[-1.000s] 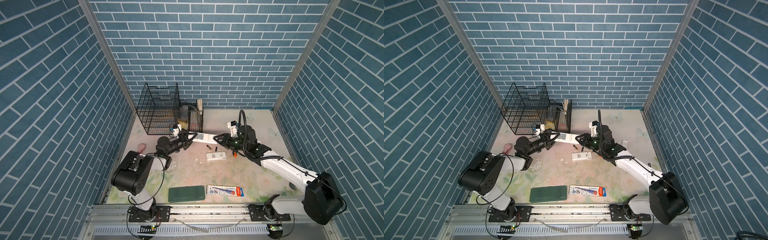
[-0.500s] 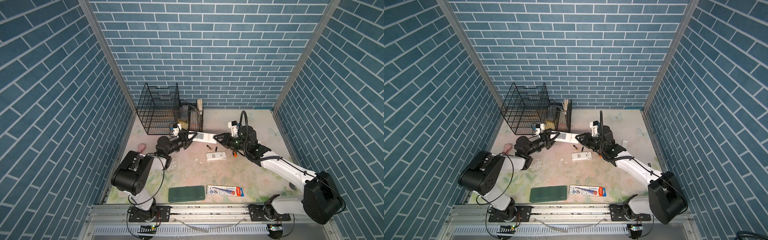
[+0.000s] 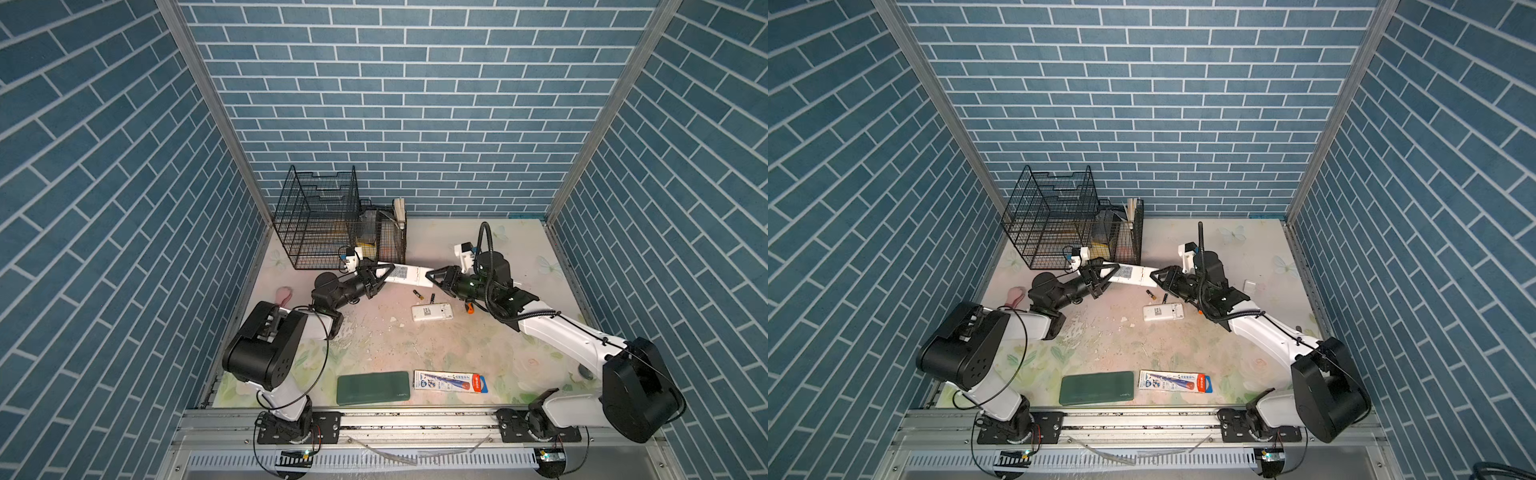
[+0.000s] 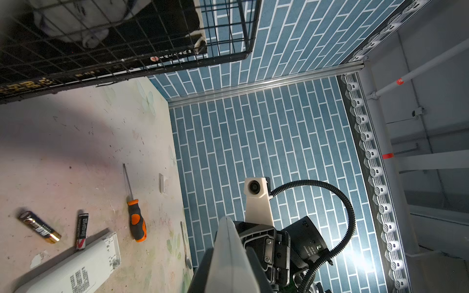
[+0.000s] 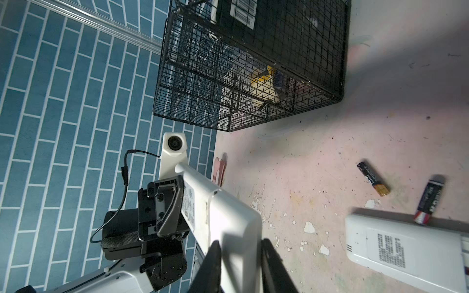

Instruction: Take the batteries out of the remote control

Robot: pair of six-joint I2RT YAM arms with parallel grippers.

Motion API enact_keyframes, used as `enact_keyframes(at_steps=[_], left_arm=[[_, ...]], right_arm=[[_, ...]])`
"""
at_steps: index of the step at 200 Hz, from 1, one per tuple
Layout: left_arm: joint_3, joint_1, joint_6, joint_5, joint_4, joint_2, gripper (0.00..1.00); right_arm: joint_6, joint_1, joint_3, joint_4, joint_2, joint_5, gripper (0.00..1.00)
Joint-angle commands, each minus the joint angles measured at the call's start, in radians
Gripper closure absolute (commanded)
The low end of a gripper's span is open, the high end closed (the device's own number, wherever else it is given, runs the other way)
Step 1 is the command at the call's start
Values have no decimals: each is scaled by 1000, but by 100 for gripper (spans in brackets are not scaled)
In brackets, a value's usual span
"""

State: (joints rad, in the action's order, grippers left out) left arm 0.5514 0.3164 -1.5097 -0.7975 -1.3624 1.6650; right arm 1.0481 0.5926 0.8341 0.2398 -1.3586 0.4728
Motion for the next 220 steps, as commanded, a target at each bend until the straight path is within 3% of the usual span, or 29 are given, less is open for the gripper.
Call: enact_keyframes(at_steps=[1,137,220], left_arm=[[20,1,23,-16,-44,17,100],[22,2,37,-9,-44,47,100],[17,2,47,-10,-44,62,100]], right_arm=[[26,-1,0,41,0,27,73],[23,-1,-1,26,12,26,68],[22,-2,0,12,21,18,77]])
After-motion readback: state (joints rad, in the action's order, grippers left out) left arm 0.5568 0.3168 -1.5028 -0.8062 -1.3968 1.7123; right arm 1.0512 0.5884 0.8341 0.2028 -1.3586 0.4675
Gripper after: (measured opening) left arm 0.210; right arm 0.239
